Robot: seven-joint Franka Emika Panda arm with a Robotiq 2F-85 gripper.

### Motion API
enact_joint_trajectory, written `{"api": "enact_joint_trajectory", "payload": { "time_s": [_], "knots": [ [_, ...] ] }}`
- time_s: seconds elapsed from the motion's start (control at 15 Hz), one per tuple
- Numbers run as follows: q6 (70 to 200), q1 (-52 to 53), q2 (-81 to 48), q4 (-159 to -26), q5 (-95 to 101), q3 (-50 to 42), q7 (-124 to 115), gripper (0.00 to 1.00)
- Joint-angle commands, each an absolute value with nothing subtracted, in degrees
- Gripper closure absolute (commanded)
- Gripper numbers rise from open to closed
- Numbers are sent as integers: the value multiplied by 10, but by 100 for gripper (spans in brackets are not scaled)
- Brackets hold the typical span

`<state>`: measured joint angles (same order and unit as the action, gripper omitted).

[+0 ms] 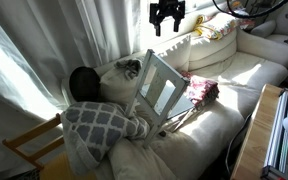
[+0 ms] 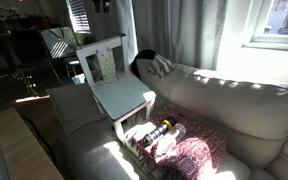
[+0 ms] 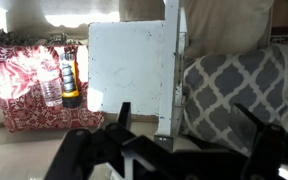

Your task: Turn the wooden chair to the right

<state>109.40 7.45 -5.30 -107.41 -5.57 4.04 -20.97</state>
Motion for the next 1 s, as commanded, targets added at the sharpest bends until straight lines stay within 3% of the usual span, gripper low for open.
{"api": "enact_joint_trajectory", "payload": {
  "time_s": [0.0,0.53,0.93],
  "knots": [
    [1135,55,23,-1185,-106,38,-141,0],
    [1212,52,86,-1283,-132,42,-83,0],
    [1196,50,73,-1262,-119,43,-97,0]
  ]
}}
